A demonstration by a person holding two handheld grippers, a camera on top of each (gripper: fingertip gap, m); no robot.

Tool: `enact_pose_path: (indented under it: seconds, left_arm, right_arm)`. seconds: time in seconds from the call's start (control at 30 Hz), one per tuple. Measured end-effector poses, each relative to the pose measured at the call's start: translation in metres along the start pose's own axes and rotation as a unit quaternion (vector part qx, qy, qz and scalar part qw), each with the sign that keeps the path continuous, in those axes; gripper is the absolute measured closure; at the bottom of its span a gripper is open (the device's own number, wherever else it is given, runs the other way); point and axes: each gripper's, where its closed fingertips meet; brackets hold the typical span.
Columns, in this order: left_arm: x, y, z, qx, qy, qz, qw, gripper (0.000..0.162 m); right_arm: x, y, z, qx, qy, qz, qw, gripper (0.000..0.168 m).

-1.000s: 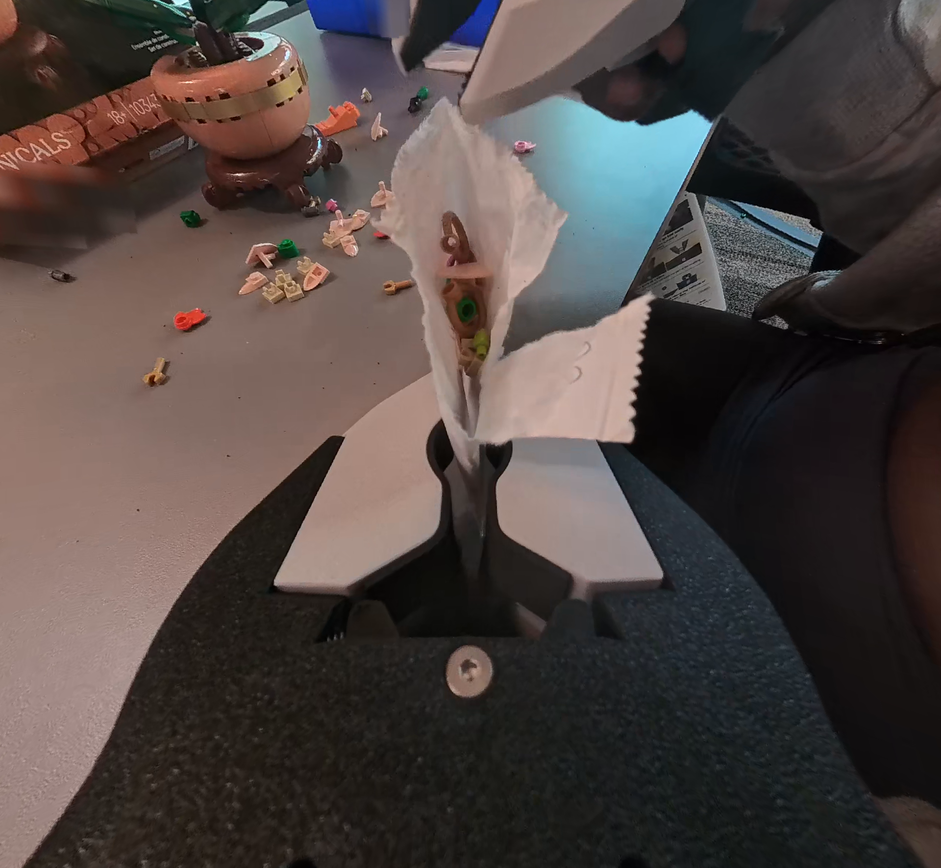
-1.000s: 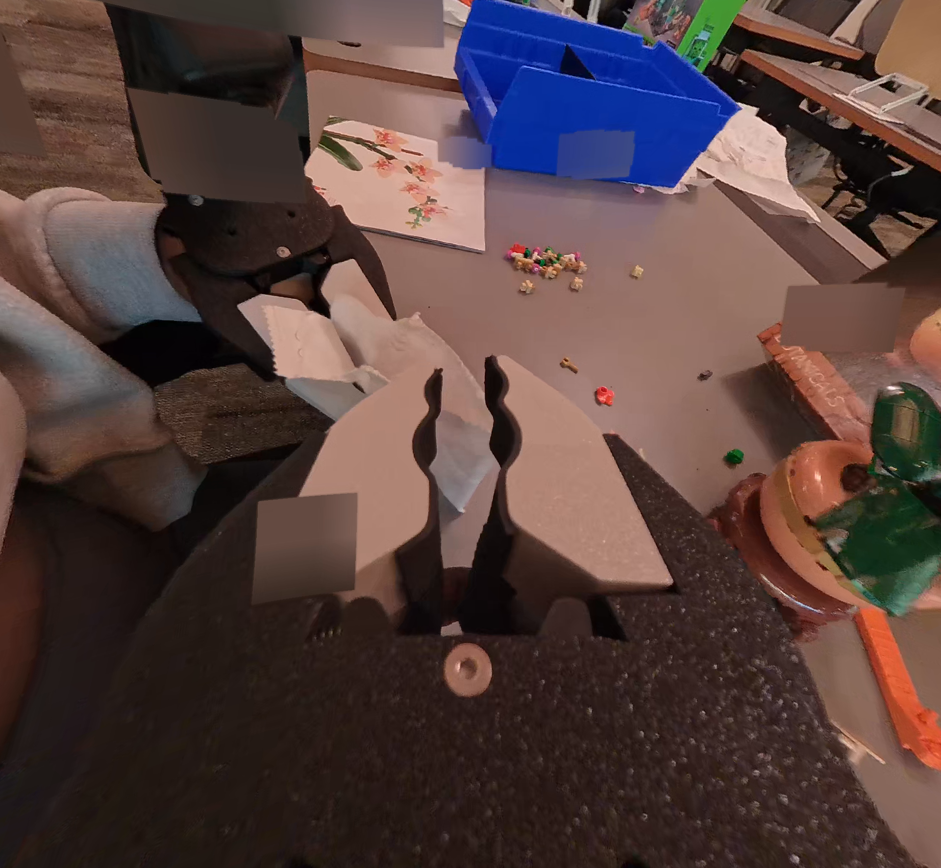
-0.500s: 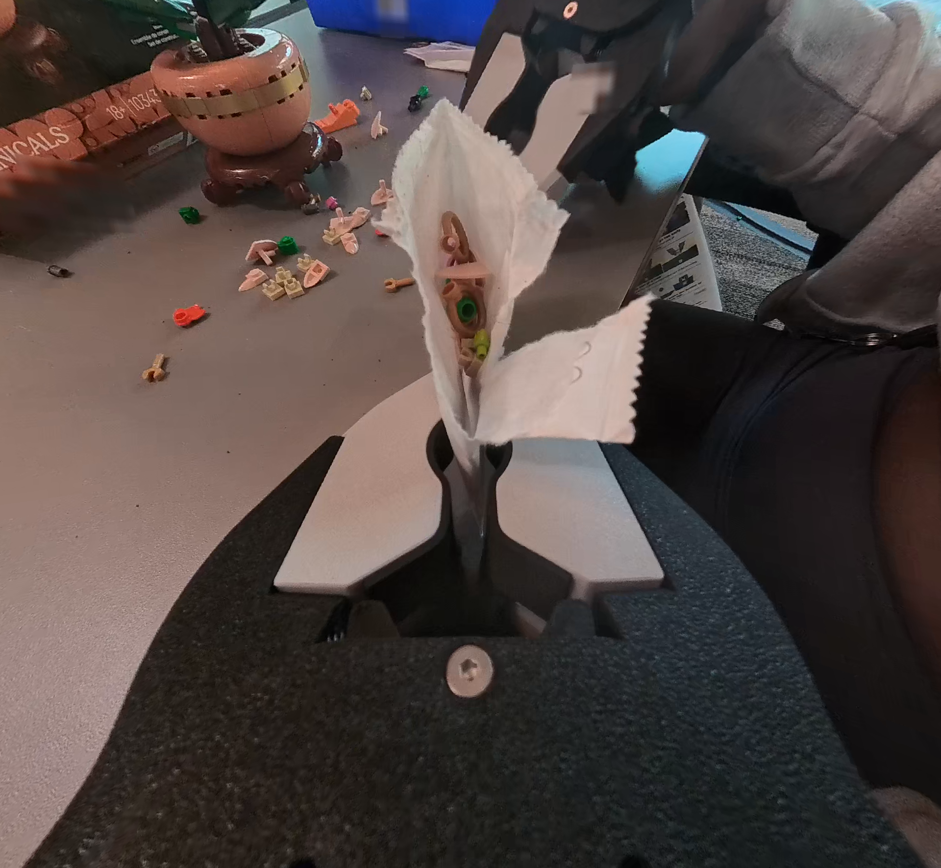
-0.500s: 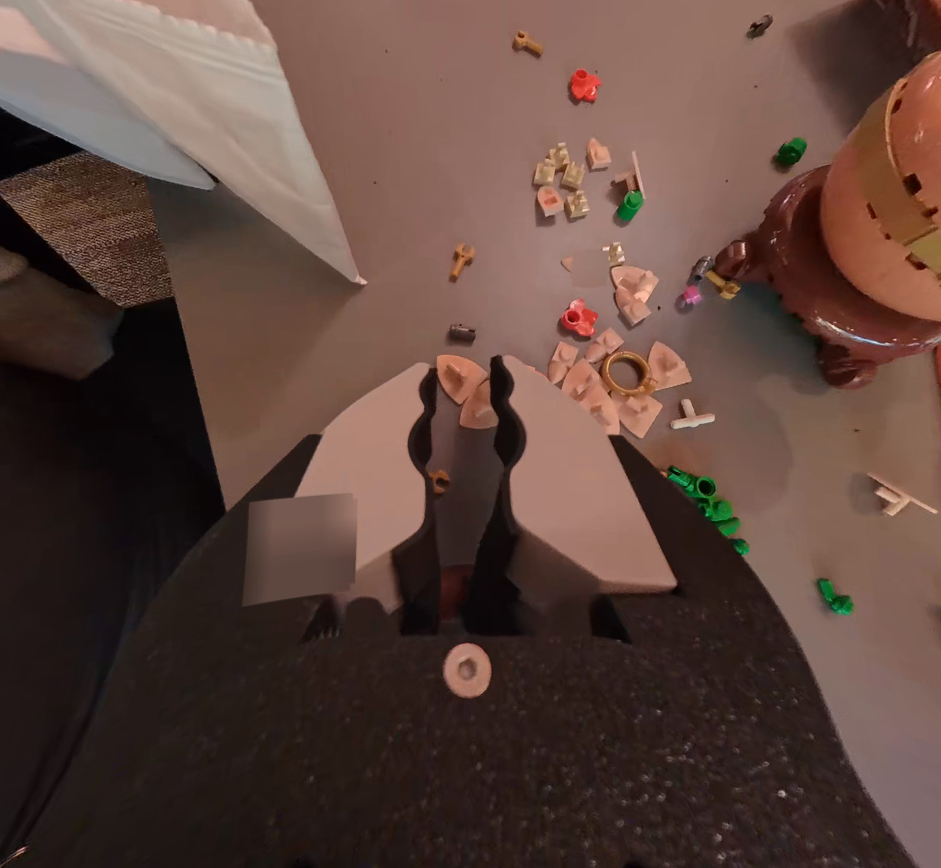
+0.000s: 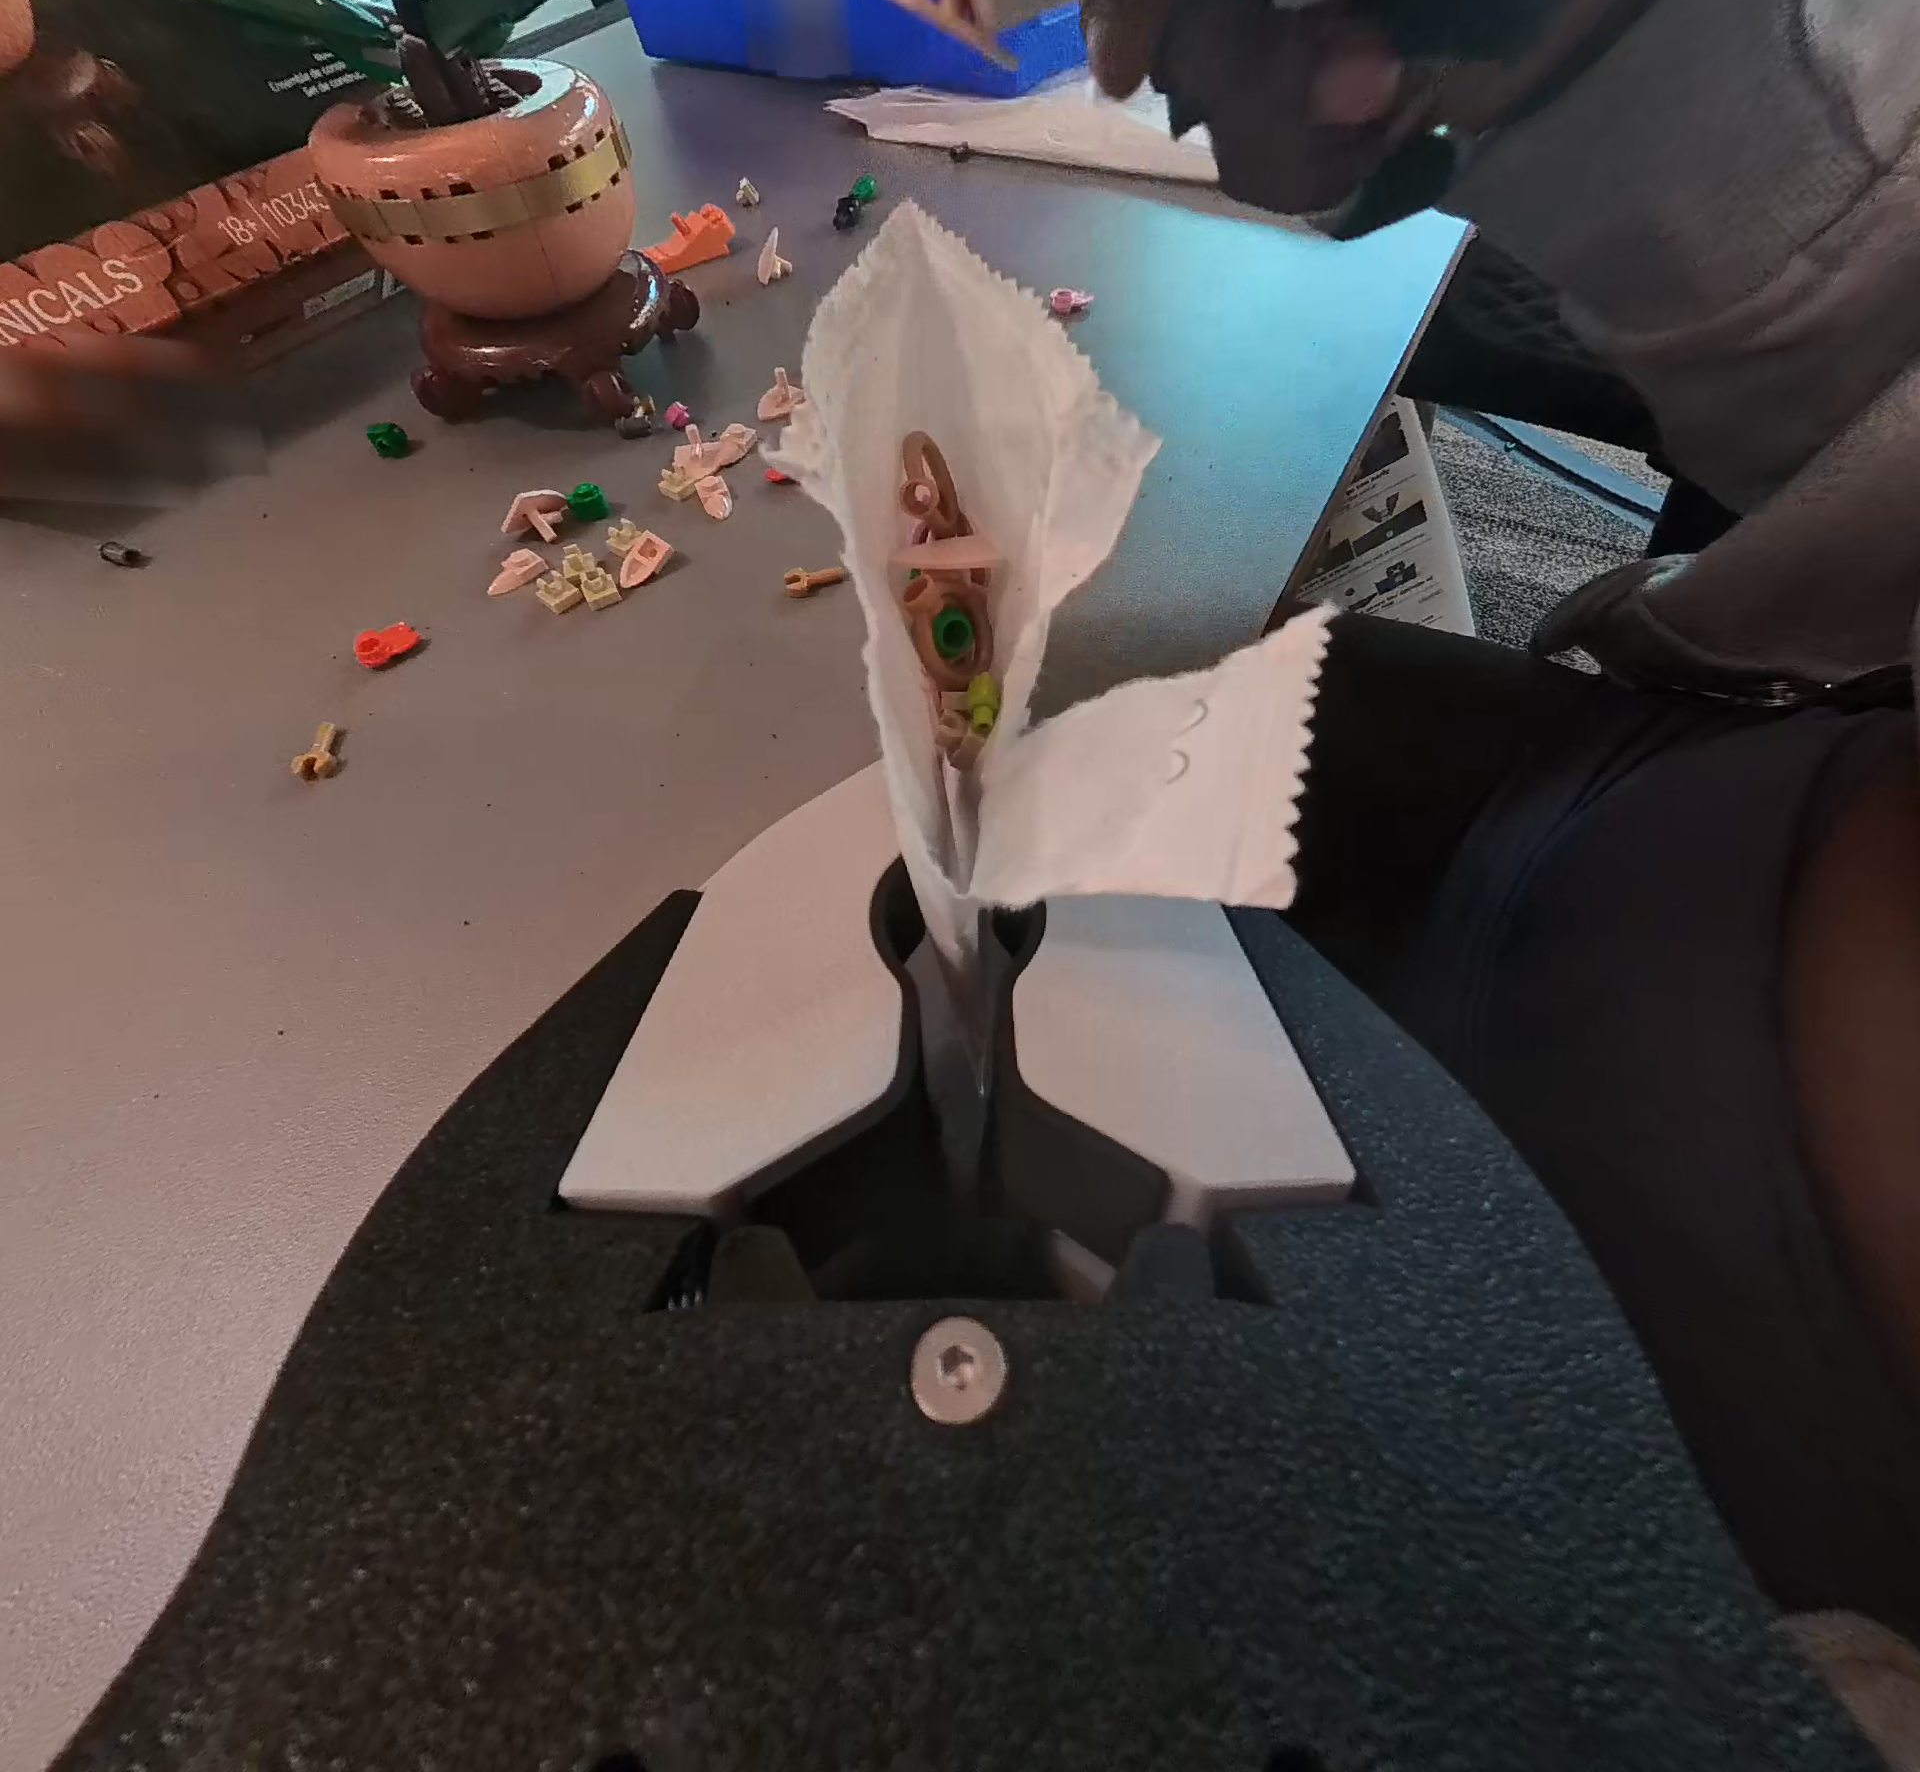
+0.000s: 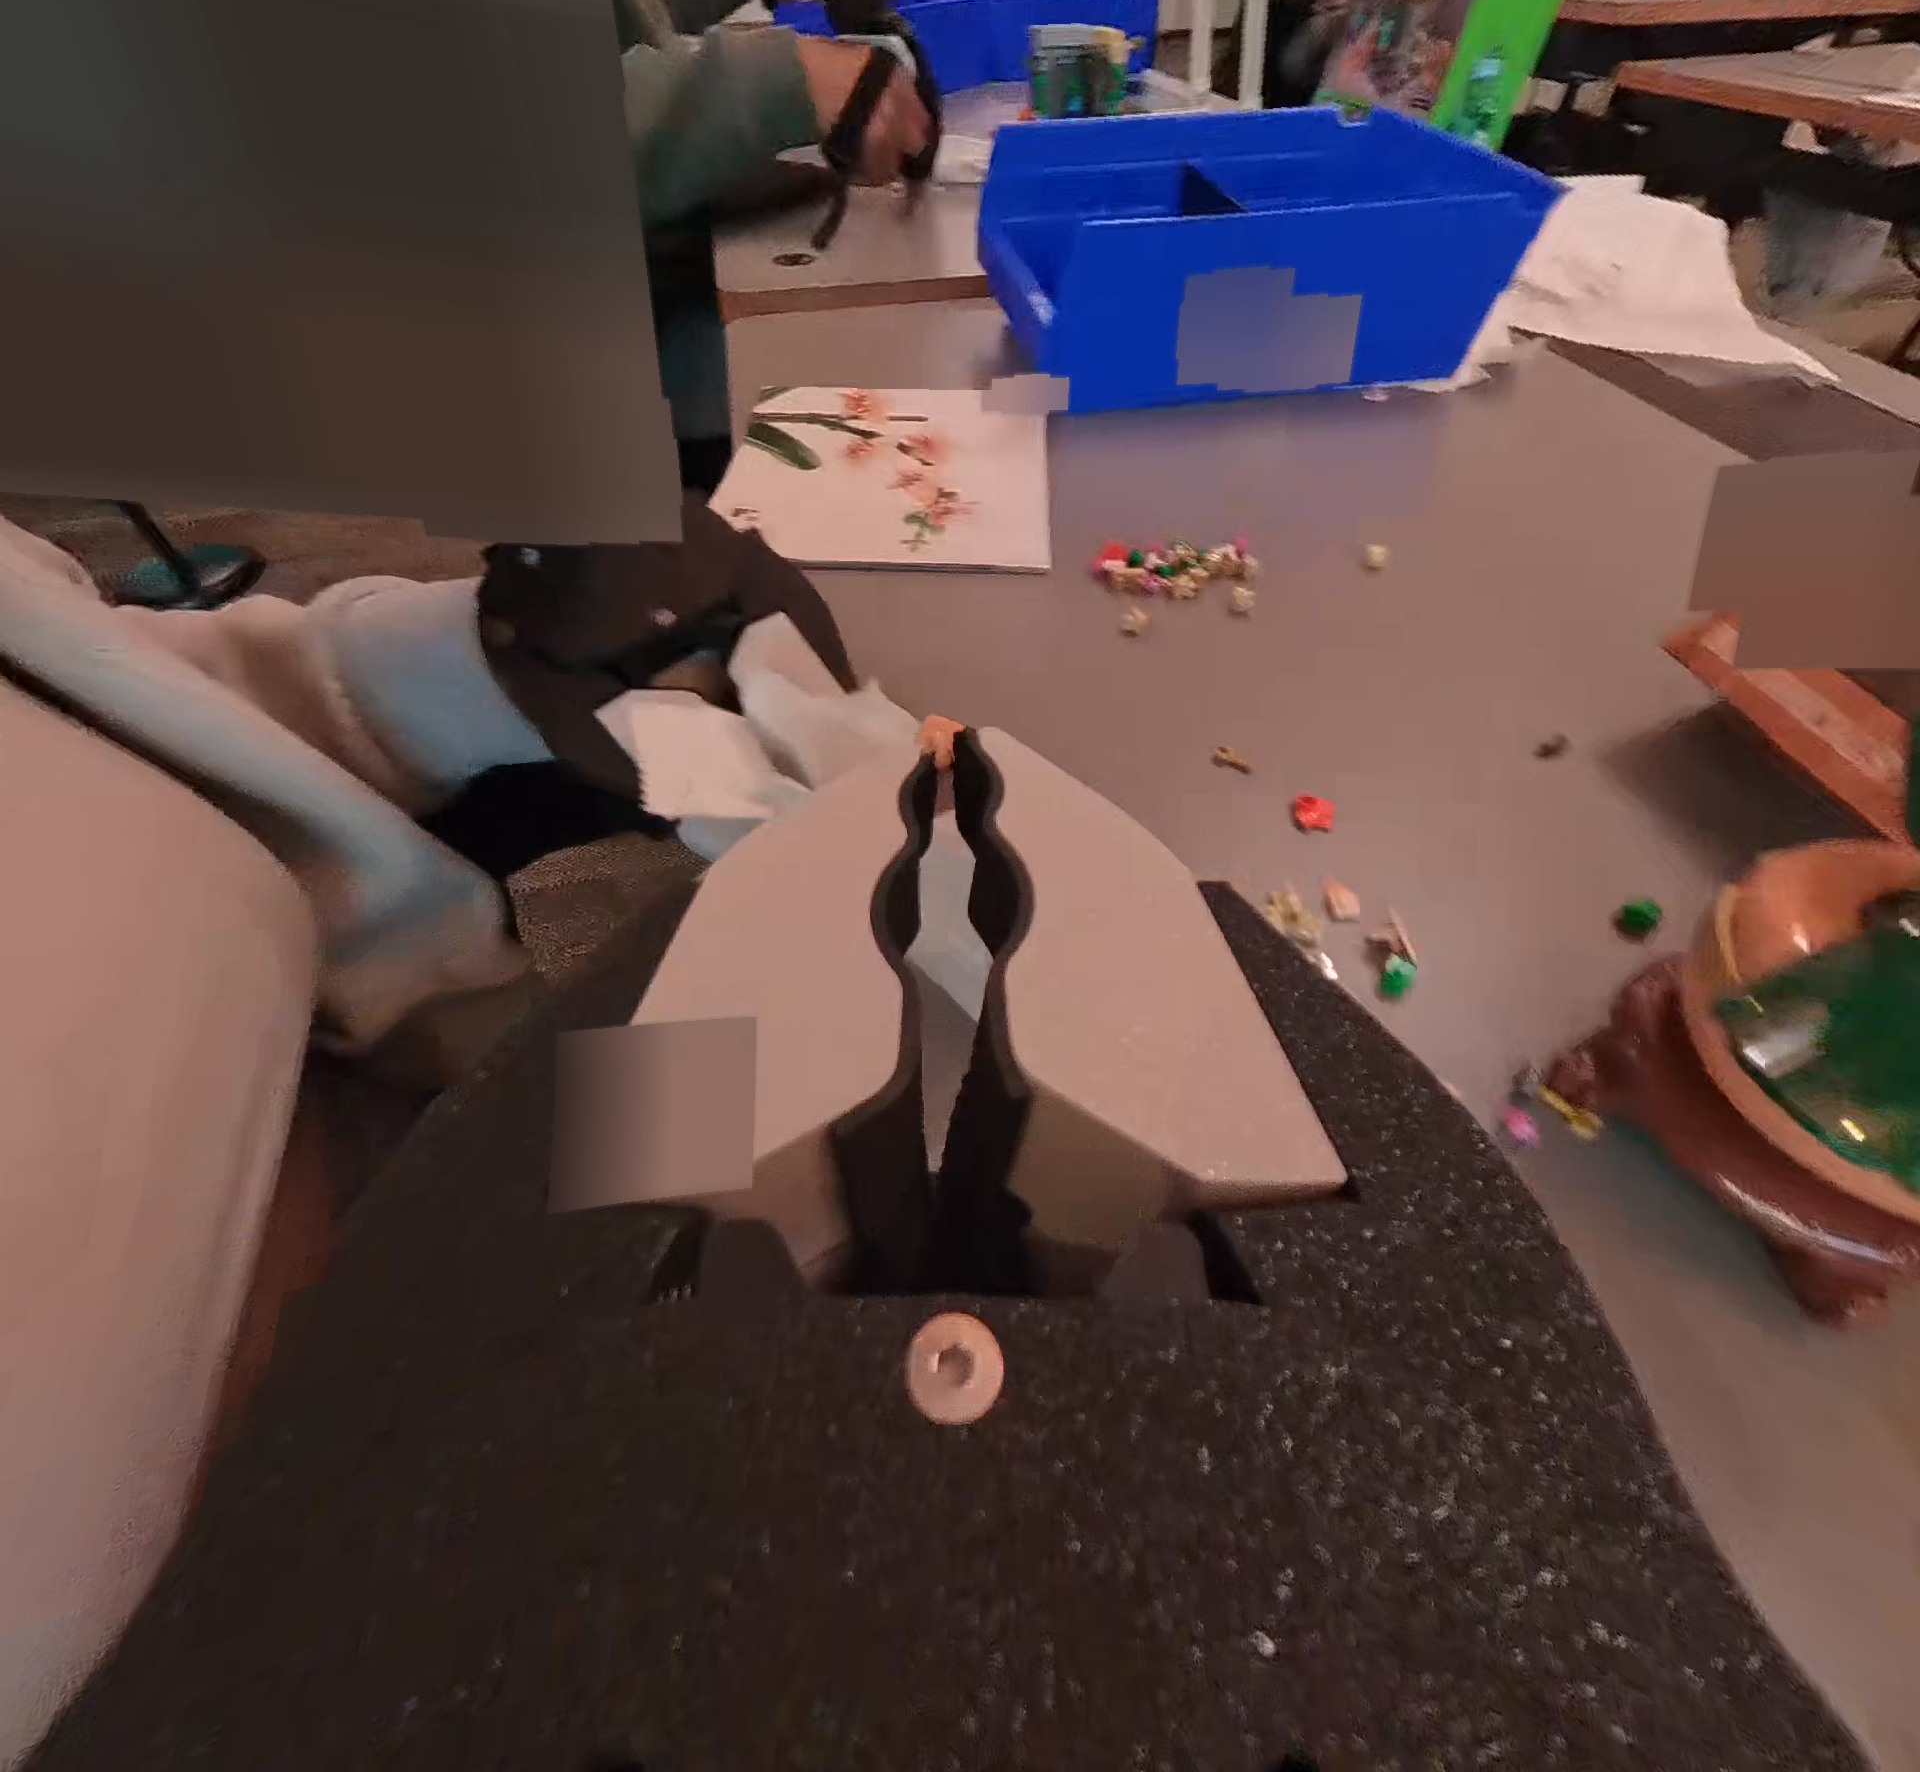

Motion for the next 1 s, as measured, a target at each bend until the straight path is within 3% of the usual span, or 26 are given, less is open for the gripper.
enact_pose_path:
  seconds: [0.17,0.3,0.4,0.53,0.6,0.83,0.9,1.0]
  left_arm:
    - [0.0,0.0,0.0,0.003,-0.001,0.002,1.0,0.155]
    - [-0.001,0.0,0.0,0.002,-0.002,0.002,1.0,0.155]
    - [-0.001,0.0,0.0,0.001,-0.002,0.001,1.0,0.155]
    - [-0.001,0.0,0.0,0.001,-0.002,0.0,1.0,0.155]
    - [-0.001,0.0,0.0,0.0,-0.002,0.001,1.0,0.155]
    - [-0.001,0.0,0.0,-0.001,-0.001,0.001,1.0,0.155]
    - [-0.001,0.0,0.0,-0.001,-0.001,0.001,1.0,0.155]
    - [0.0,0.0,0.0,-0.002,-0.001,0.0,1.0,0.155]
  right_arm:
    - [0.021,0.003,-0.02,0.003,0.072,-0.009,0.997,0.155]
    - [0.015,-0.001,-0.018,-0.001,0.07,-0.023,0.997,0.144]
    - [-0.012,-0.019,-0.019,-0.008,0.065,-0.063,0.996,0.144]
    - [-0.051,-0.057,-0.09,0.066,0.194,-0.14,0.969,0.145]
    - [-0.055,-0.059,-0.111,0.086,0.219,-0.142,0.961,0.145]
    - [-0.046,-0.059,-0.122,0.098,0.224,-0.128,0.961,0.144]
    - [-0.045,-0.059,-0.122,0.109,0.22,-0.12,0.962,0.158]
    - [-0.044,-0.059,-0.122,0.114,0.214,-0.115,0.963,0.163]
Point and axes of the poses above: each gripper's, where its closed fingertips meet, x out along the fingers, z out of its top, y = z × x across the jaws, and after that the axes turned 7 degrees about z, right-handed
